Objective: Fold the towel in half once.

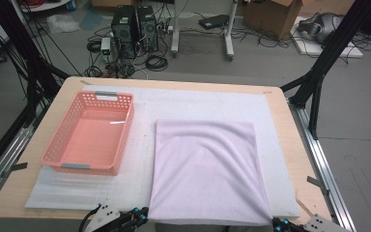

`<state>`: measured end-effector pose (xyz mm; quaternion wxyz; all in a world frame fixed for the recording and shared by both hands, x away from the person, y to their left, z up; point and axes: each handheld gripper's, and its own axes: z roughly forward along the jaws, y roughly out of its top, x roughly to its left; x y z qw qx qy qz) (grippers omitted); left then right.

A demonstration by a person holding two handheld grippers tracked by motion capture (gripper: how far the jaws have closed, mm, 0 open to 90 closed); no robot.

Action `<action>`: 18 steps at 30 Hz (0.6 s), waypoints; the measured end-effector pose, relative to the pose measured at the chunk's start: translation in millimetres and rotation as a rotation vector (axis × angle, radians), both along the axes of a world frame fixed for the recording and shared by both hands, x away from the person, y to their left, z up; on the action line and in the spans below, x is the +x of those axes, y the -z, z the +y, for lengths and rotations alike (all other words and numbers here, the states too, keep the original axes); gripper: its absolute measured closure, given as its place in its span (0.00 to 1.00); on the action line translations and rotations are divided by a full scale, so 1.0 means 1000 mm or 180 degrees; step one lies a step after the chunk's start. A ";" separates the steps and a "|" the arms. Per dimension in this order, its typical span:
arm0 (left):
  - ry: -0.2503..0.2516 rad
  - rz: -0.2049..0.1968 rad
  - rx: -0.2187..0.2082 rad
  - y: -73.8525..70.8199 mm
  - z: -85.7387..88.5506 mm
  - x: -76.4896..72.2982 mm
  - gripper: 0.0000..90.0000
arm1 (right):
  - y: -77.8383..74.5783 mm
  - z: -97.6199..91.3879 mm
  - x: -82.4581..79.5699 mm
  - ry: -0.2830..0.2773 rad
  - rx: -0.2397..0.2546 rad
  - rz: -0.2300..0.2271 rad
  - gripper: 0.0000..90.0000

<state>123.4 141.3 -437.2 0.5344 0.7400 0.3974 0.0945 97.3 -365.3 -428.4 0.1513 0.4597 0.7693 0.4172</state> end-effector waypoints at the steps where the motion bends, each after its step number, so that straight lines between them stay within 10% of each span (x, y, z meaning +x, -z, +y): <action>1: 0.0009 0.0013 0.0029 0.001 0.000 -0.002 0.98 | 0.000 0.000 -0.002 -0.0006 -0.0002 -0.0001 0.96; 4: 0.0067 0.0076 0.0163 0.007 -0.003 -0.002 0.97 | 0.004 0.002 -0.003 -0.0021 -0.0090 0.0049 0.96; 8: -0.0089 0.0028 0.0186 0.010 -0.004 0.002 0.66 | 0.008 0.003 0.000 0.0127 -0.0164 0.0123 0.73; 18: -0.0284 -0.0047 0.0048 0.012 0.000 0.036 0.74 | 0.005 -0.003 0.014 0.0366 -0.0025 -0.0048 0.73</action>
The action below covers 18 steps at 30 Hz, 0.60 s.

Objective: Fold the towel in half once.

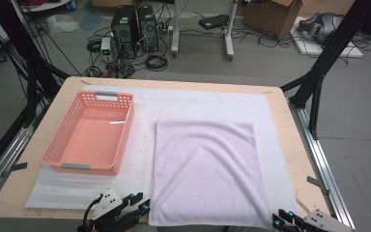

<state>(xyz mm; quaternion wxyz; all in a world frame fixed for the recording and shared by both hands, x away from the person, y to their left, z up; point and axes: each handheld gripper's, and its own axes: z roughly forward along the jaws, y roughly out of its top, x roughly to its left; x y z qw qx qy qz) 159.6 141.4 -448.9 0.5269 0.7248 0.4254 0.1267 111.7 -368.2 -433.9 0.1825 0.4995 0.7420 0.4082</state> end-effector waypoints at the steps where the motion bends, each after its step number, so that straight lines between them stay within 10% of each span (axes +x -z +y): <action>1: -0.0008 -0.0011 0.0005 0.000 -0.001 0.003 0.77 | 0.000 -0.001 0.002 0.0009 -0.0004 -0.0028 0.73; 18: 0.0097 -0.0052 0.0056 -0.003 -0.013 0.079 0.67 | 0.001 -0.004 0.056 0.0126 0.0005 -0.0124 0.74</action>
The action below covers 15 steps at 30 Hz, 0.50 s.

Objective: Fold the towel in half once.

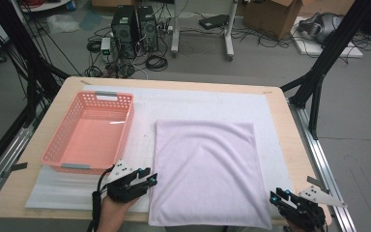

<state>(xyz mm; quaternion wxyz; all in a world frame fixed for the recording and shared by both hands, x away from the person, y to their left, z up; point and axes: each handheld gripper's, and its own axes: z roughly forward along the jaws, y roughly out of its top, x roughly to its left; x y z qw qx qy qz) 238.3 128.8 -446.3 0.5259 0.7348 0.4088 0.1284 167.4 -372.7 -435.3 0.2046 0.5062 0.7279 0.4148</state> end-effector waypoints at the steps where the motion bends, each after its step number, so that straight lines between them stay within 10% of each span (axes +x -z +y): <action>1: 0.0016 -0.0005 -0.0002 0.000 -0.001 0.004 0.67 | 0.000 -0.001 0.003 0.0012 0.0009 -0.0017 0.73; 15: 0.0111 0.0012 0.0206 0.003 -0.019 0.045 0.77 | 0.001 -0.015 0.032 0.0083 -0.0030 -0.0090 0.72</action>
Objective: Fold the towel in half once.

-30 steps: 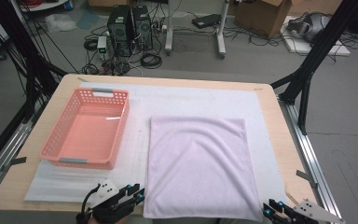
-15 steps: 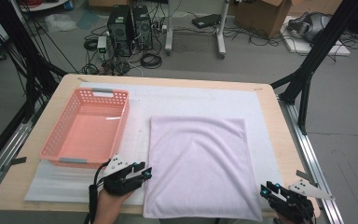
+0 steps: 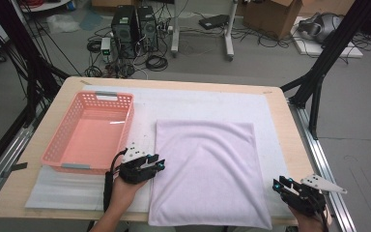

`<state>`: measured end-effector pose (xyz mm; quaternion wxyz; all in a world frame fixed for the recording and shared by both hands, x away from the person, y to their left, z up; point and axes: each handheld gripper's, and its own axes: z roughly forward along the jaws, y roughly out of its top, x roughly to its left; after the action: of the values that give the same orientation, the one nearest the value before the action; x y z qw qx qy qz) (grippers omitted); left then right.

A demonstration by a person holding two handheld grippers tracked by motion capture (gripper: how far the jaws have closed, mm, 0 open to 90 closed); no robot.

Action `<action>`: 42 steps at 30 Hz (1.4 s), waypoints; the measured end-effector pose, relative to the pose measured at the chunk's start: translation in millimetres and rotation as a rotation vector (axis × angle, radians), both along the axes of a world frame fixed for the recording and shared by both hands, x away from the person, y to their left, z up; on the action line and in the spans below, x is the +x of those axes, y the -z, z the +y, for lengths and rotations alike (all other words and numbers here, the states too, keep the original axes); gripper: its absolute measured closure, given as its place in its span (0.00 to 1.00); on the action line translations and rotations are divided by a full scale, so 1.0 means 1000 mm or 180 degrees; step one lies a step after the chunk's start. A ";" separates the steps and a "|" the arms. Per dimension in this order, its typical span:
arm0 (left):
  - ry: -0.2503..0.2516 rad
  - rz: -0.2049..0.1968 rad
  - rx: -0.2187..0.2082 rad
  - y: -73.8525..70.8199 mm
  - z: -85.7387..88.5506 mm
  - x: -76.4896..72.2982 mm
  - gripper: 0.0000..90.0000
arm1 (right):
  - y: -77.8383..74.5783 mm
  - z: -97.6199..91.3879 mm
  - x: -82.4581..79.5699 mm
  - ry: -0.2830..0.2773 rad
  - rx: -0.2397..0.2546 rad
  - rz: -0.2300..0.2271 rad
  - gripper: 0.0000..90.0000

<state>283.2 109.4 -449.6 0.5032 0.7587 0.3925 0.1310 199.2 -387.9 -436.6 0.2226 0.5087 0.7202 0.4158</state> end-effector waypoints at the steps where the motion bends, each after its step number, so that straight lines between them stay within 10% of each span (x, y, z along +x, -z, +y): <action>1: -0.0029 0.0027 0.0041 0.000 -0.001 0.001 0.79 | 0.000 -0.001 0.001 0.0015 0.0007 -0.0001 0.72; 18: -0.0026 0.0219 0.0344 0.002 -0.009 0.014 0.67 | 0.010 0.029 0.064 -0.0184 0.0023 0.0248 0.82; 26: -0.0154 0.0139 0.0546 0.001 -0.013 0.011 0.97 | 0.011 0.037 0.073 -0.0109 -0.0159 0.0314 0.97; 35: -0.0287 0.0187 0.0329 -0.001 -0.001 0.009 0.83 | 0.008 0.020 0.067 0.0008 0.0082 0.0245 0.83; 42: -0.0228 -0.0163 0.0140 -0.006 -0.004 0.031 0.64 | -0.002 0.012 0.080 -0.0020 0.0040 0.0111 0.78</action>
<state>314.4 104.9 -443.1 0.4912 0.7515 0.4034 0.1769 278.8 -376.1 -434.7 0.2055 0.5150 0.7230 0.4121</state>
